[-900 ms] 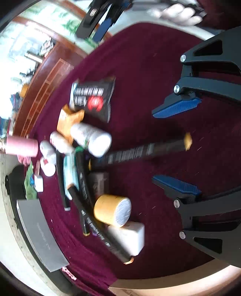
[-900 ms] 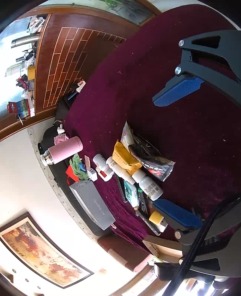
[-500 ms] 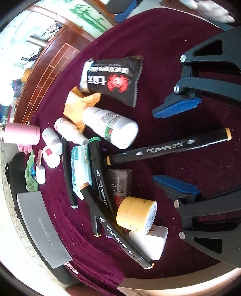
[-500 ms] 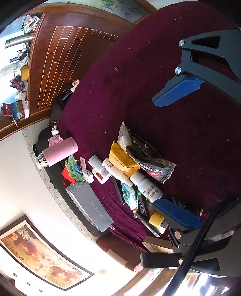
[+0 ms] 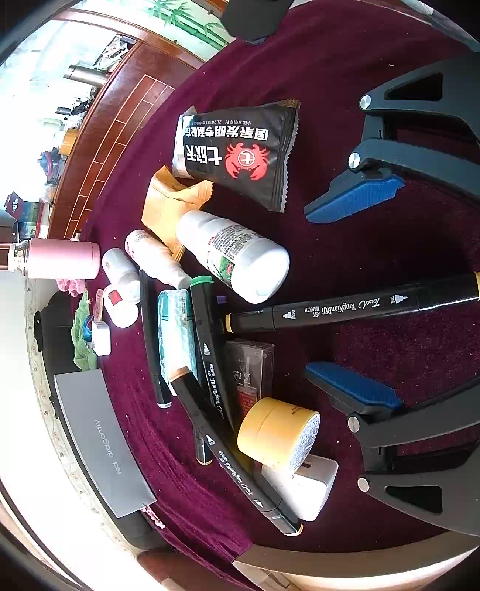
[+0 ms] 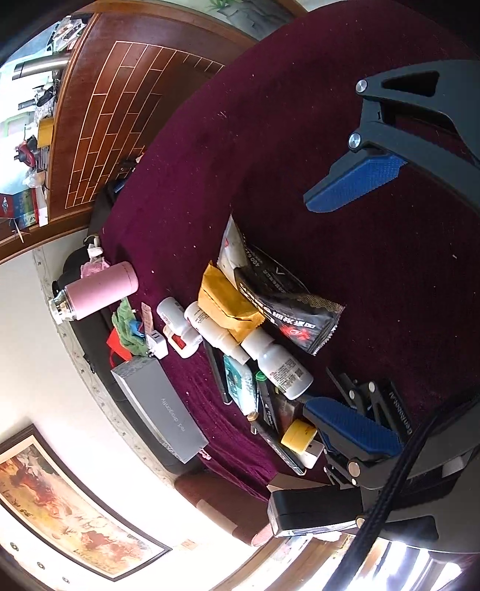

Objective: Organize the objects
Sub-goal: 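Grasp the black marker lying in the clutter with the left gripper, then grasp the white bottle with the right gripper while the left gripper holds the marker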

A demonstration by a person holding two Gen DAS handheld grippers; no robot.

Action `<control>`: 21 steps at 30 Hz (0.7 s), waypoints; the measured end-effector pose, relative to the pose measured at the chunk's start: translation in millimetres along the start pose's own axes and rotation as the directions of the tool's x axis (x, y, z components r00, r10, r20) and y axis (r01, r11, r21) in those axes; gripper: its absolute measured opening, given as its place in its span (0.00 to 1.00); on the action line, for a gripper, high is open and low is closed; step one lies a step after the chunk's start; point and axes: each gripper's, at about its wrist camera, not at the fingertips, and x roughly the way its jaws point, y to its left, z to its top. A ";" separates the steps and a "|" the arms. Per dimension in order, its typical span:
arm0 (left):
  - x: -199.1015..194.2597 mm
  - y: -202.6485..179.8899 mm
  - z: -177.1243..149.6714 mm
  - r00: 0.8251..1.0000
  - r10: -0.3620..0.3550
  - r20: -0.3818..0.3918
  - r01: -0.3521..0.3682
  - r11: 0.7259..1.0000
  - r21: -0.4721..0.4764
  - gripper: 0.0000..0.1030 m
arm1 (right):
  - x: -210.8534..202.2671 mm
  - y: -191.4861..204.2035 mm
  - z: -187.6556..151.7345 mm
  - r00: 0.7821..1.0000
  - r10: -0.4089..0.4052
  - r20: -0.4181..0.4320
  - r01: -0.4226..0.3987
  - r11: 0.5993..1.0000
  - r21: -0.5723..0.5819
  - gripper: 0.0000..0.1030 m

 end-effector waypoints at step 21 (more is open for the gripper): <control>-24.1 33.1 -23.1 0.992 -0.124 -0.034 0.120 0.989 -0.087 0.11 | 4.8 48.4 9.5 0.999 -0.006 -0.043 0.003 0.998 -0.057 0.99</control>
